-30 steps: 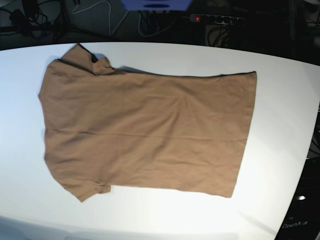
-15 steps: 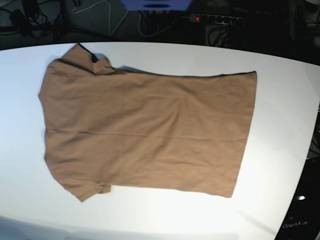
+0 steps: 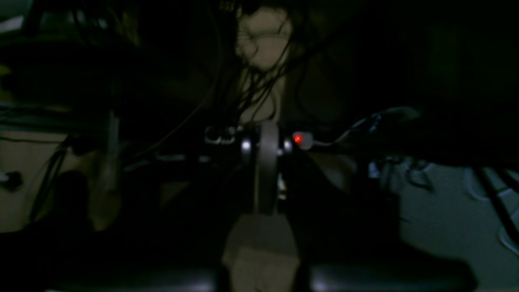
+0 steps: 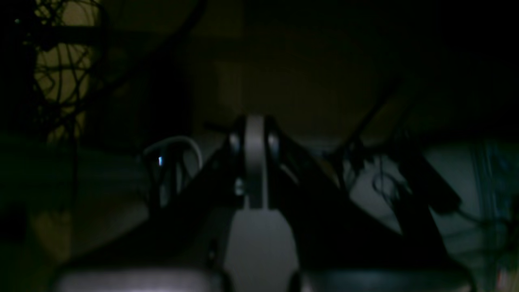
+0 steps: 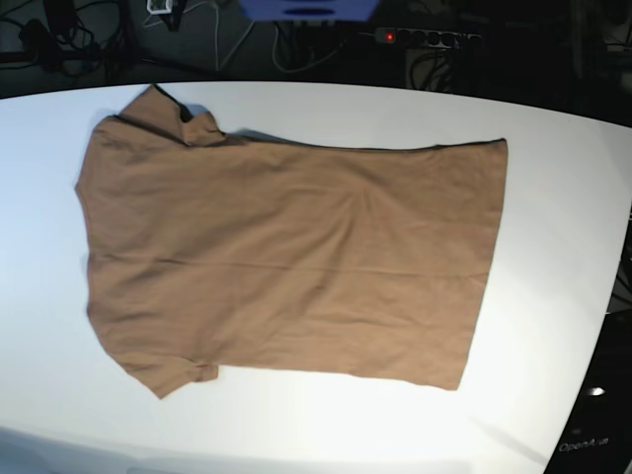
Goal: Fold the T-shirt properly
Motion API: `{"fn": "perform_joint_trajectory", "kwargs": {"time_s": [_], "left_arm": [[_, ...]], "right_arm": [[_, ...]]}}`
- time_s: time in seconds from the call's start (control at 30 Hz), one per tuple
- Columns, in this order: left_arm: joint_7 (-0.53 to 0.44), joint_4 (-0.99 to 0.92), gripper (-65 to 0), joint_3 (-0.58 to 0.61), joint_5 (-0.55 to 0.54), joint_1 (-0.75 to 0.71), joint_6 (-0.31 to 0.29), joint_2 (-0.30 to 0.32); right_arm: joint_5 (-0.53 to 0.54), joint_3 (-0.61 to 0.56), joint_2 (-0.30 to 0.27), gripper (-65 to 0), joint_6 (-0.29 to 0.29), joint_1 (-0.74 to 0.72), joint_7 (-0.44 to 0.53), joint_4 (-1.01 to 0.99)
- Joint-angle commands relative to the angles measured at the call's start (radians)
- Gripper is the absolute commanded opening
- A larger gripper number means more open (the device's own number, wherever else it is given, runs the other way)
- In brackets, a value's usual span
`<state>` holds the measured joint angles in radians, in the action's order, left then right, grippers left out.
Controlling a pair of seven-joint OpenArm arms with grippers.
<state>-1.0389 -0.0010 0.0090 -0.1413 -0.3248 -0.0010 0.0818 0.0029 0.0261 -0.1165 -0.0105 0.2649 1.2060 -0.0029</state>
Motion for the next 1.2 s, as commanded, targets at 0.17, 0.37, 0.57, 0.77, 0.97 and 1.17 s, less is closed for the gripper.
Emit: {"fn": "perform_joint_trajectory", "kwargs": {"time_s": [0.17,0.37,0.57,0.77,0.97,1.17], "left_arm": [[-0.105,0.001,-63.9,-0.001,0.001,0.149,-0.001,-0.004],[-0.28,0.001,-63.9,-0.001,0.001,0.106,-0.003,-0.006],[-0.283,0.001,-63.9,0.001,0.001,0.092,-0.003,-0.004],[-0.284,0.001,-64.0,-0.01,-0.01,0.059,-0.104,-0.01],[-0.284,0.001,-64.0,-0.057,-0.01,-0.093,-0.146,-0.014],[-0.281,0.301,-63.9,-0.082,-0.01,-0.31,-0.144,-0.014]], "right_arm": [[0.001,0.001,-0.012,-64.9,0.005,-0.062,0.11,0.003],[0.004,0.002,-0.021,-64.9,0.005,0.035,0.153,0.003],[0.006,0.008,-0.024,-64.9,0.007,0.179,0.151,0.105],[0.006,0.008,-0.022,-64.9,0.007,0.302,0.151,0.32],[0.006,0.01,-0.021,-64.9,0.007,0.356,0.151,0.383],[0.003,0.01,-0.021,-64.9,0.007,0.425,0.151,0.479]]}}
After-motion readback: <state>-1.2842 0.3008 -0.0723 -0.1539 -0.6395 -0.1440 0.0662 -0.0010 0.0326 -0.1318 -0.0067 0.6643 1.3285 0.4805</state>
